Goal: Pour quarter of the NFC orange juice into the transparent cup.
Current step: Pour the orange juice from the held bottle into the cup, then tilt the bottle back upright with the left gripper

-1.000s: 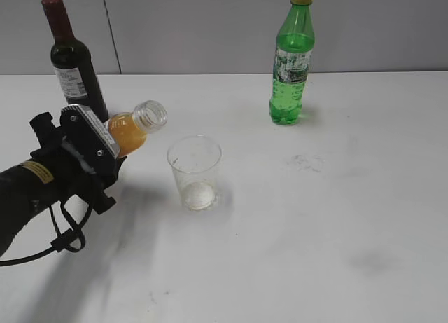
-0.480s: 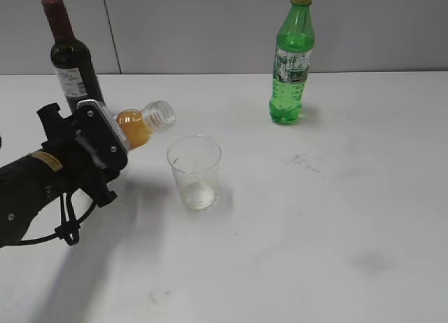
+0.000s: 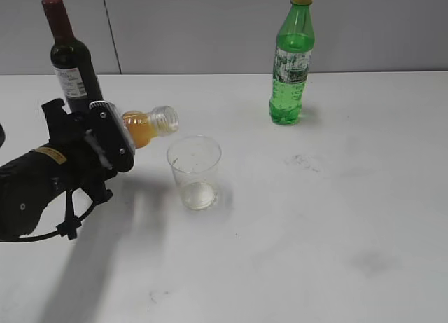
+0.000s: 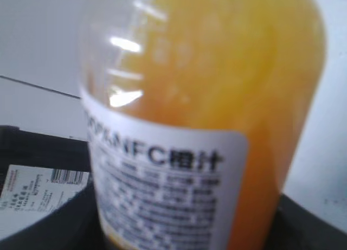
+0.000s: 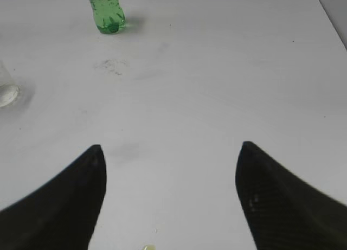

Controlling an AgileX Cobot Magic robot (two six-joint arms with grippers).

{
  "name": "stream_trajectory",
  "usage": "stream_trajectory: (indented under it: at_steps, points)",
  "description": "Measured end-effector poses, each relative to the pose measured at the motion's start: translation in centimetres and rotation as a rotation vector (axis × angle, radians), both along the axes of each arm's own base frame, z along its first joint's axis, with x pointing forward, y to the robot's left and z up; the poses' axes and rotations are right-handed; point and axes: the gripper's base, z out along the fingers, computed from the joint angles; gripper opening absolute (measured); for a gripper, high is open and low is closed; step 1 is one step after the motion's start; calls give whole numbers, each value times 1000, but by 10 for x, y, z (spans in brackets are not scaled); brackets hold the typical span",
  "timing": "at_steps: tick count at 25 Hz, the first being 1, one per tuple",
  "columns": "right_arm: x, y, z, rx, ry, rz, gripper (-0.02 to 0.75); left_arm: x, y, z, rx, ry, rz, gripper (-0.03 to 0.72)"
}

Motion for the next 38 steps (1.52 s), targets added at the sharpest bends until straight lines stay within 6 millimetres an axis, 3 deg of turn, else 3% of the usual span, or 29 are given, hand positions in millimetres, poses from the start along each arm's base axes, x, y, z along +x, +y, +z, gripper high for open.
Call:
stream_trajectory:
  at_steps: [21,38]
  points:
    - [0,0,0,0,0,0,572,5,-8,7,202,-62,-91,468]
    - [0,0,0,0,0,0,572,8,-7,12,257,-132,-94,468]
